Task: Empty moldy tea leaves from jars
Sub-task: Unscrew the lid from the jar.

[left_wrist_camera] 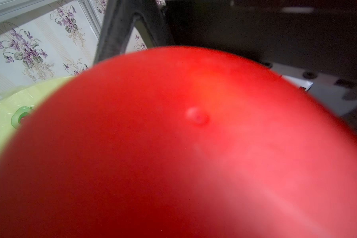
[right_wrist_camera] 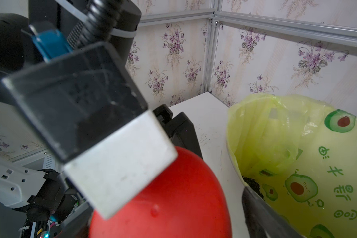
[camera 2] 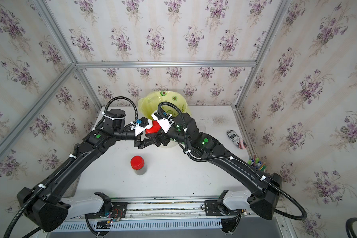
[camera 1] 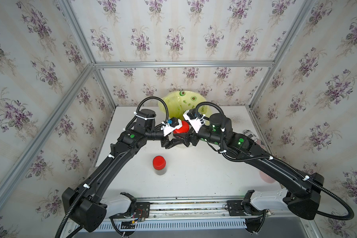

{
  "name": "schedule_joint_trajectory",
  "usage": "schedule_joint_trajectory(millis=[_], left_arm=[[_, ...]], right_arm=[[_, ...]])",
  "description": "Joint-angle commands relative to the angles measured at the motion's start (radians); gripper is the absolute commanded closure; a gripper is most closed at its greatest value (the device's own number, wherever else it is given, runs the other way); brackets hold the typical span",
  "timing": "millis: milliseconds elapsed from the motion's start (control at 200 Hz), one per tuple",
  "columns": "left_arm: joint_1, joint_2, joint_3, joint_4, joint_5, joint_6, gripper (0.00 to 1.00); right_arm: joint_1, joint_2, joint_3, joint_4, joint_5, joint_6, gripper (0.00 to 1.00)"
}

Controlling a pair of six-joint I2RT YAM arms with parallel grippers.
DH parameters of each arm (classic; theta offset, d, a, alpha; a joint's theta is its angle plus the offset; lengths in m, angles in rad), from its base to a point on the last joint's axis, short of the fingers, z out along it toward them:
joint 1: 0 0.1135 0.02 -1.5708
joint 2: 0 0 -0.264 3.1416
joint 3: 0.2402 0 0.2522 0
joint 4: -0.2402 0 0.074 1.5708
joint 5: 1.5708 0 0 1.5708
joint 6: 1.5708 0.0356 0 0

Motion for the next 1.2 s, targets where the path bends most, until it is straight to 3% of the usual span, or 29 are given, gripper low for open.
schedule_joint_trajectory(millis=[0,430,1194], left_arm=[[0.0,-0.002,0.012,0.018,0.024,-0.003,0.22],[0.001,-0.006,0.011,0.018,0.018,0.004,0.2],[0.0,0.01,0.01,0.018,0.022,0.007,0.15]], right_arm=[[0.0,-0.009,-0.018,0.068,0.036,0.029,0.15],[0.001,-0.033,-0.077,0.119,0.018,0.072,0.48],[0.001,-0.125,-0.17,0.251,-0.029,0.198,0.64]])
